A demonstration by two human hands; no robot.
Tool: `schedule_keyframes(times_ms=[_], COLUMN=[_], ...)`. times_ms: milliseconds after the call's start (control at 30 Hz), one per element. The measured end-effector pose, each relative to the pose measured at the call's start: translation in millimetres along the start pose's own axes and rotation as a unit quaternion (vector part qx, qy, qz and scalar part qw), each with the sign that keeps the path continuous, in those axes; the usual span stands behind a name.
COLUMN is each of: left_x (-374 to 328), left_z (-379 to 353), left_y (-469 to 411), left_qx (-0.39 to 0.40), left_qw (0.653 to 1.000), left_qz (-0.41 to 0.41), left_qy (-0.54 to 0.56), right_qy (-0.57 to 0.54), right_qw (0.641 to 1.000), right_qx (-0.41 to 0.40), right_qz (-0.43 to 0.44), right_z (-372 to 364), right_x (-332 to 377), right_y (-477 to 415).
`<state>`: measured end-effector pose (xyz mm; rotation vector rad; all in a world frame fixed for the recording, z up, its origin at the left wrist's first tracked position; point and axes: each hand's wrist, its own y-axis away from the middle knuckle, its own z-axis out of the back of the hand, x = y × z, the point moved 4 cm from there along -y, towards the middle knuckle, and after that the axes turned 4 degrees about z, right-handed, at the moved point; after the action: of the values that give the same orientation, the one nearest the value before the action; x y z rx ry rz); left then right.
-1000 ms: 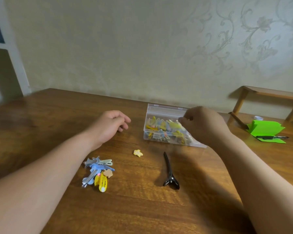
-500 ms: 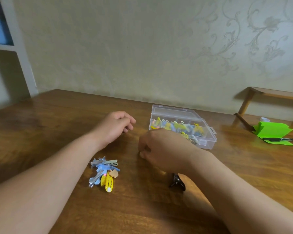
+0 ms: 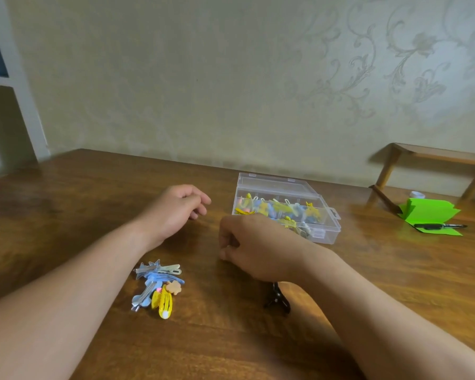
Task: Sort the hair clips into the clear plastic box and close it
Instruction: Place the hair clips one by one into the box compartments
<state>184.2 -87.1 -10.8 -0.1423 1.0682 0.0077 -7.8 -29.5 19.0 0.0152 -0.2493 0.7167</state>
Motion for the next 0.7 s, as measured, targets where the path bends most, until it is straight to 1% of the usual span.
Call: schedule_keyframes(times_ms=[100,167,267,333,400,500,600,700], left_x=[-0.3,-1.5,-2.0,-2.5,-1.8,-0.5,-0.1,0.2], left_z=[0.3,0.0,-1.3,-1.7,-0.8,0.6,1.1,1.0], left_y=[0.4,1.0,0.8,1.8,1.9,2.0,1.9,1.6], left_qx=[0.001,0.000,0.000,0.000,-0.002,0.000,0.001,0.004], left_qw=[1.000,1.000,1.000,1.000,1.000,1.000,1.000,1.000], left_qz=[0.001,0.006,0.013,0.007,-0.002,-0.003,-0.004,-0.005], left_qy=[-0.001,0.003,0.020,0.015,0.006,0.001,0.001,-0.003], right_qy=[-0.028,-0.050,-0.109,-0.094,-0.041,-0.006,-0.019,-0.053], right_qw=[0.999,0.992,0.966,0.953,0.947,0.942,0.942,0.937], right_qx=[-0.040,-0.108,-0.221,-0.257,-0.264,-0.238,-0.191,-0.167], right_qz=[-0.010,-0.028,-0.083,-0.131,-0.177,-0.238,-0.277,-0.302], right_z=[4.9,16.1,42.9,58.4,65.4,64.3,61.6,56.8], right_x=[-7.1,-17.2,-44.0,-68.2,-94.6,-124.1,-136.7,-142.7], right_y=[1.3,2.3,7.8,14.7,22.0,31.7,36.5,36.6])
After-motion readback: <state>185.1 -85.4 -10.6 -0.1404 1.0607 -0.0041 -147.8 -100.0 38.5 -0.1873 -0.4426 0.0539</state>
